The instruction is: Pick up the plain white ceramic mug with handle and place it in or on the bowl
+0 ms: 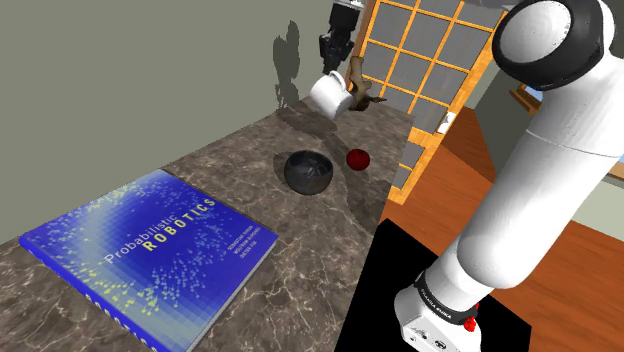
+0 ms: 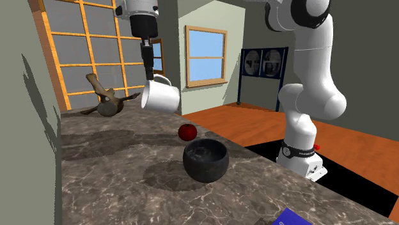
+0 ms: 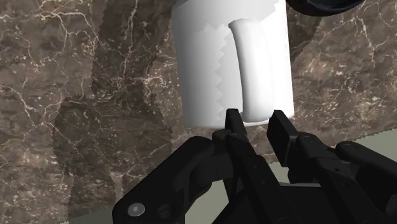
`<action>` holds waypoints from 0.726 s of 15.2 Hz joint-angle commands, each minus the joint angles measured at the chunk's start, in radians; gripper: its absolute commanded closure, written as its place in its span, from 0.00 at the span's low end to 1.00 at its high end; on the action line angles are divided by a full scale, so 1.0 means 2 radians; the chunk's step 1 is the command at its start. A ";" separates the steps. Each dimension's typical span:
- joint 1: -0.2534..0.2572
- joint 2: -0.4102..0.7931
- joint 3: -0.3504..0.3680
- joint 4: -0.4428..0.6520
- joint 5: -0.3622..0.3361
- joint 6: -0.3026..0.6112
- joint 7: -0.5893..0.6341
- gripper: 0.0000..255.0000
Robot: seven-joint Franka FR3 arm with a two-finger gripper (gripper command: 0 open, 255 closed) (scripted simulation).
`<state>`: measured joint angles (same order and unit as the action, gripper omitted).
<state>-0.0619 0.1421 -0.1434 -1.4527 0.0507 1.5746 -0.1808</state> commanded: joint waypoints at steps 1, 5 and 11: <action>0.013 -0.029 0.008 -0.026 -0.005 -0.002 0.021 1.00; 0.034 -0.073 0.027 -0.059 -0.010 -0.012 0.061 1.00; 0.063 -0.124 0.060 -0.086 -0.010 -0.034 0.123 1.00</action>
<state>0.0538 -0.0904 -0.0363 -1.6146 0.0300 1.5125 0.0427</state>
